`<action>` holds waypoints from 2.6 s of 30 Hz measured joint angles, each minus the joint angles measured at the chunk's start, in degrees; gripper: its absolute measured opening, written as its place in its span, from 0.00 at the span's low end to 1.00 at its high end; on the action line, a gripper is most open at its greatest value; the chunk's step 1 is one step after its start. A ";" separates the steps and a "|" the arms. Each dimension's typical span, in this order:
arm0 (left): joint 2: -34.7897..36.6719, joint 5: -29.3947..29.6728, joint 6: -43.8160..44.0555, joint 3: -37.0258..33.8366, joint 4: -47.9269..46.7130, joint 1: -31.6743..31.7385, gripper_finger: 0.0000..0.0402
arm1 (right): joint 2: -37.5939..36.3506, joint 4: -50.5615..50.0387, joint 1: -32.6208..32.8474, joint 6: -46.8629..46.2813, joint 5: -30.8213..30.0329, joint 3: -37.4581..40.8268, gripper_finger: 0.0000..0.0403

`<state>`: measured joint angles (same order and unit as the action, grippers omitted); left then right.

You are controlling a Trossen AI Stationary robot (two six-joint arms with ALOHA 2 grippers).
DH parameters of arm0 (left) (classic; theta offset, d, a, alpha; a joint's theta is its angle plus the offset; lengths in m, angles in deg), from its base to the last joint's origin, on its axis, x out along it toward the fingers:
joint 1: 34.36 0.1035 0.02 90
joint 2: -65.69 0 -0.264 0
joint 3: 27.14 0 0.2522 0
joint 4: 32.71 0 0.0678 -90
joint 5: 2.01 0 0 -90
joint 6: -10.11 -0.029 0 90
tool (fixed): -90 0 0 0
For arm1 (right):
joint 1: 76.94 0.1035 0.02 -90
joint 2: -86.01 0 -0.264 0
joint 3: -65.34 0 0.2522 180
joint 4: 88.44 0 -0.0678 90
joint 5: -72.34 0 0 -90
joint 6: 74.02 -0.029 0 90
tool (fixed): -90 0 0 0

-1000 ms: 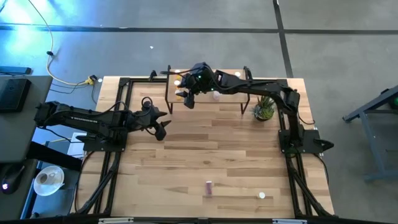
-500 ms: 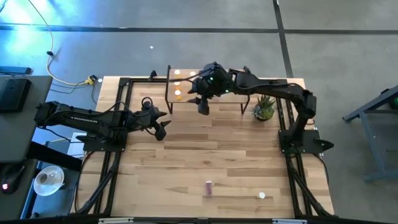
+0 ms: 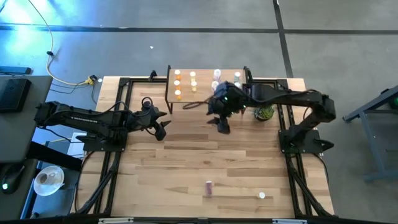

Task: Pick and place medicine bottles onto shelf by color
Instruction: Put the yellow pill bottle on the shelf aligned with the other yellow pill bottles

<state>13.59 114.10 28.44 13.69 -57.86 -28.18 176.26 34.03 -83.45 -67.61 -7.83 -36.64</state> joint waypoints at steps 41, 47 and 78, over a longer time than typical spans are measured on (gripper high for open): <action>0.00 -0.02 5.25 0.00 0.95 0.04 0.50 | -26.07 9.88 46.30 -44.93 -20.54 39.08 0.43; 0.00 -0.02 5.54 0.00 1.01 0.04 0.50 | -26.07 11.87 51.71 -50.62 -20.70 40.89 0.43; 0.00 0.02 5.91 0.00 4.99 0.04 0.50 | -9.48 15.79 71.14 -71.02 -30.74 41.62 0.43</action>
<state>13.59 114.12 34.35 13.69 -52.87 -28.14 166.78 49.82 -12.31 -138.63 -38.57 4.99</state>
